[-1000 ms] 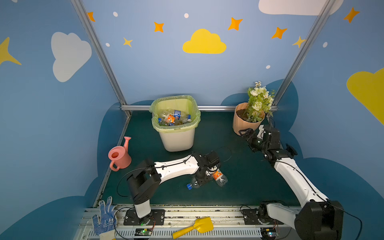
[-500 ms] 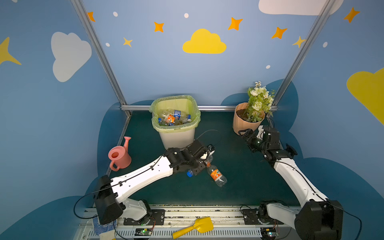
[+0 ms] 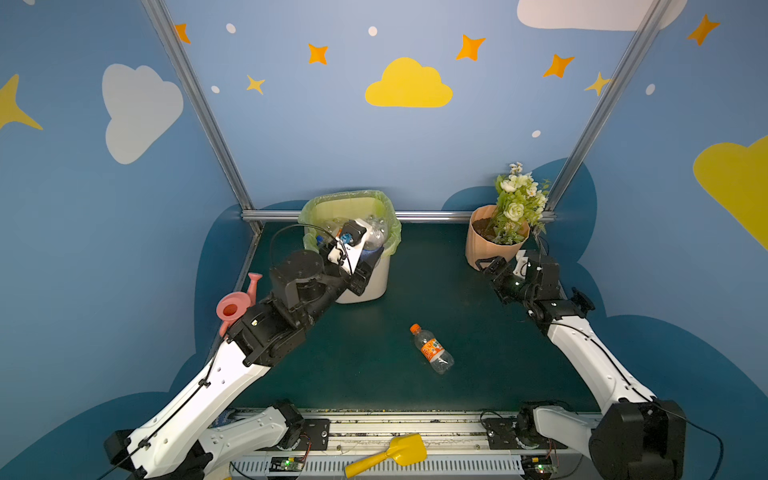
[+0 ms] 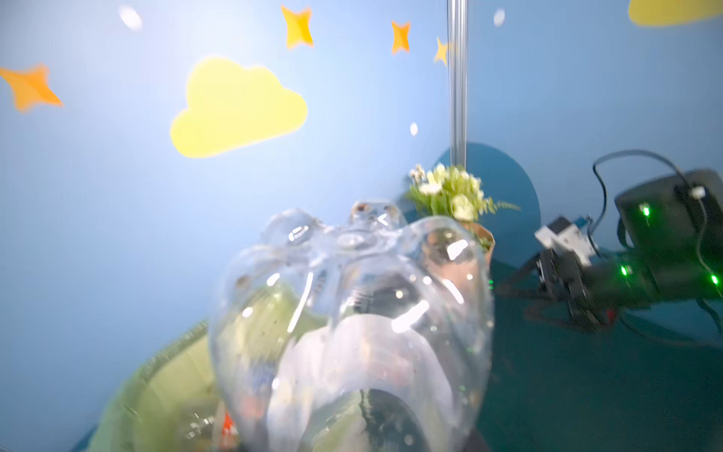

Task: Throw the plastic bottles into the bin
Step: 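Lift the grasped clear bottle over the bin with the left gripper and release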

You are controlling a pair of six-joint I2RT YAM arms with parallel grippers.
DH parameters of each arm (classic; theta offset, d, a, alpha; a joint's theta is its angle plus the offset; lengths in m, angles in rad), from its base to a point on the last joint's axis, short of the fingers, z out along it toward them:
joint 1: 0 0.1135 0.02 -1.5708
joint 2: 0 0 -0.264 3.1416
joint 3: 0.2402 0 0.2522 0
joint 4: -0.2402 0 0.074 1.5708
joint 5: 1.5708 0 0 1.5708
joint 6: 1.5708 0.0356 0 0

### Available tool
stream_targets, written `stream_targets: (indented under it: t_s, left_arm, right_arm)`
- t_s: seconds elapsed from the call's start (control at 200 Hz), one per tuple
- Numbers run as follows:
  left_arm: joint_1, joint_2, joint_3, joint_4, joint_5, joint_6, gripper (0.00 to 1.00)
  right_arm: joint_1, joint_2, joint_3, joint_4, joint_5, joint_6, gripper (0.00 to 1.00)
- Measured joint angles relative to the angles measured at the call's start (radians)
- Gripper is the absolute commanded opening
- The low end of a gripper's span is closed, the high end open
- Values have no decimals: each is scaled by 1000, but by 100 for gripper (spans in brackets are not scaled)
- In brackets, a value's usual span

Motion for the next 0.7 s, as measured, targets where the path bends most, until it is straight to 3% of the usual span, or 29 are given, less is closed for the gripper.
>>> stream_targets:
  t_s: [0.19,0.3,0.385,0.435,0.58,0.696]
  left_arm:
    - [58,40,77,217,-10,71,49]
    - [113,99,108,291,-3,54,51]
    - [177,161,108,304,16,-7,61]
    - [220,209,109,297,25,-56,74]
    - [330,405,214,137,63,-179,99]
    - [359,467,305,32,73,-212,100]
  right_arm:
    - [0,0,0,0,-3,2,93]
    - [0,-2,-2,0,-8,1,93]
    - [0,-8,-10,0,-11,1,93]
    - [0,-12,-17,-1,-14,1,93]
    - [0,-17,-22,-3,-22,-1,93]
    - [0,-29,-22,-13,-23,-6,93]
